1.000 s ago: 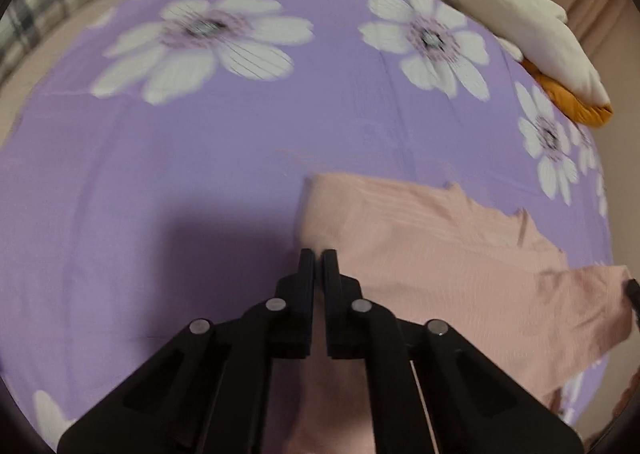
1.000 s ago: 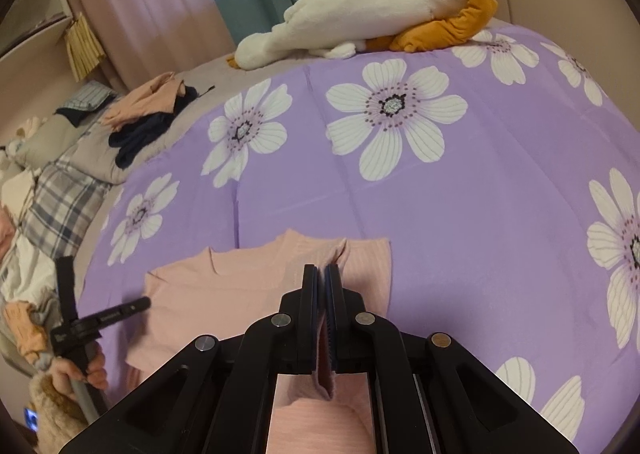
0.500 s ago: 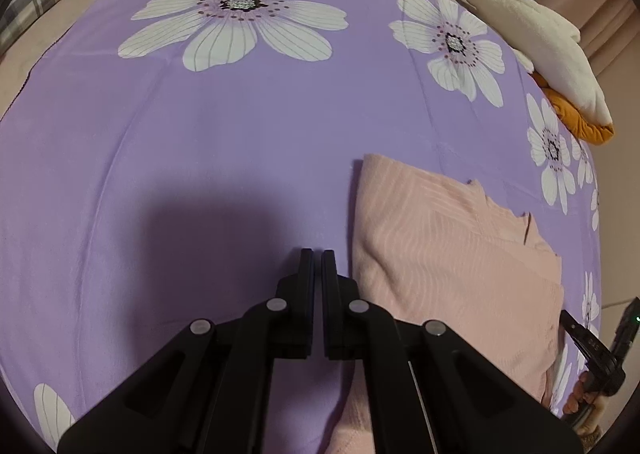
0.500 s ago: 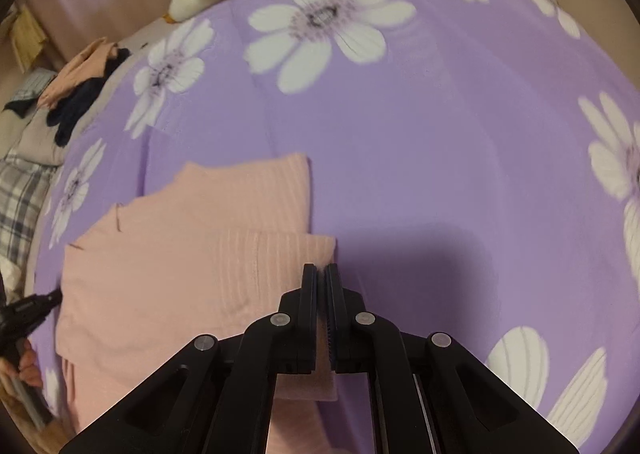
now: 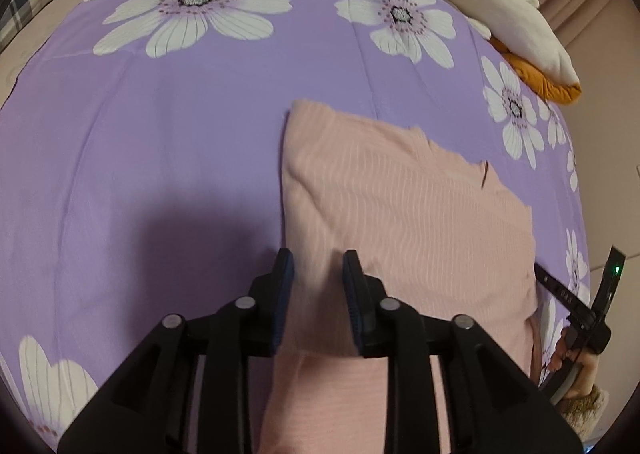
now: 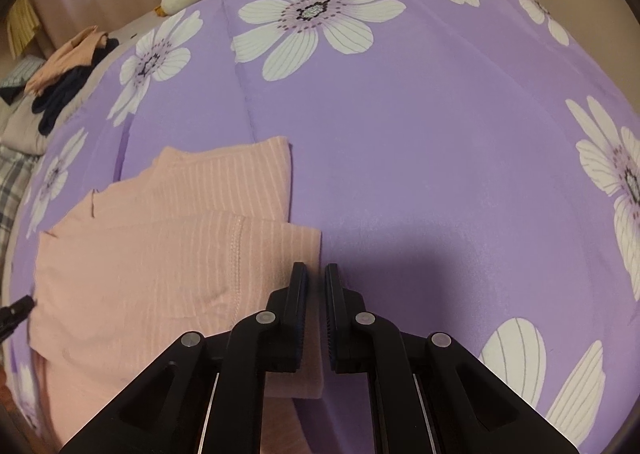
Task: Fold small clothes
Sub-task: 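Move both grippers to the sweater hem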
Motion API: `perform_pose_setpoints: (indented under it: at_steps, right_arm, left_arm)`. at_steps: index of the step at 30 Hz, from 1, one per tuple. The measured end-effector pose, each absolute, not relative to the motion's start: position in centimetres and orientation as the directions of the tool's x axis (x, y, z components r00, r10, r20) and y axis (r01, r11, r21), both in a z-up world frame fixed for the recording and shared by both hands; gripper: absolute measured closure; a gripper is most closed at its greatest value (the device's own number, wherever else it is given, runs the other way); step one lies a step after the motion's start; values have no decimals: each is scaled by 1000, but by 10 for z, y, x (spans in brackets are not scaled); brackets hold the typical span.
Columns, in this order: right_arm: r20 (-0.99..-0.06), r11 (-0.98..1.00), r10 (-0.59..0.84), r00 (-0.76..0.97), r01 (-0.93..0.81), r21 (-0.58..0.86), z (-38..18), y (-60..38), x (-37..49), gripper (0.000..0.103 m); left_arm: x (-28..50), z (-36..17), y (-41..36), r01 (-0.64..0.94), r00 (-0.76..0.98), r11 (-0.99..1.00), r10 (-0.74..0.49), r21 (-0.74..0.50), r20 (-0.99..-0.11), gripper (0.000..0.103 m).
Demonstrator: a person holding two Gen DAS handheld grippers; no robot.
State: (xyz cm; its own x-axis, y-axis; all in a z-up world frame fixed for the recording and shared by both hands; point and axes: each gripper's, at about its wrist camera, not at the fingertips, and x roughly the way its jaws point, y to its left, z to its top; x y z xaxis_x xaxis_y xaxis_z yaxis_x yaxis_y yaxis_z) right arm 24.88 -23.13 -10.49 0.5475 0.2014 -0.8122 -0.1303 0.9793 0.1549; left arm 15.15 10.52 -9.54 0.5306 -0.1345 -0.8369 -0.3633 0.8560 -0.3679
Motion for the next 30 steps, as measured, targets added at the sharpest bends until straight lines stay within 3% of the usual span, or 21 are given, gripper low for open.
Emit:
perform_pose_setpoints:
  at_steps: [6,9,11,14,17,25,30]
  right_arm:
    - [-813,979,204,546,-118,166,-106,-232,248,96]
    - [-819,980,197,538,-98,171,-104,-234,243,87]
    - [-821,984,178,542,-81,160,-101,-236,236,65]
    - [-807,980,197,557,-89,178,-92,-241,220,43]
    - [-774,963,263,576,-111,244,-82,-247,199,33]
    - [-698,940,338,631,-194,279,-58,-244,146,18]
    - [-674,933,357,647,-213,289,-58,-242,128,17]
  left_arm:
    - [134,-106,99,-381,520,835,-161,-397,-839,62]
    - [122,-106,98,-402,522,813,-174,-421,-835,52]
    - [113,-103,97,-410,527,810,-163,-418,-834,44]
    - [96,-95,94,-418,554,805,-142,-421,-820,30]
    - [77,-91,89,-419,572,801,-134,-428,-809,23]
    - [33,-89,73,-390,606,811,-130,-435,-785,15]
    - [15,-95,68,-382,611,810,-140,-446,-779,15]
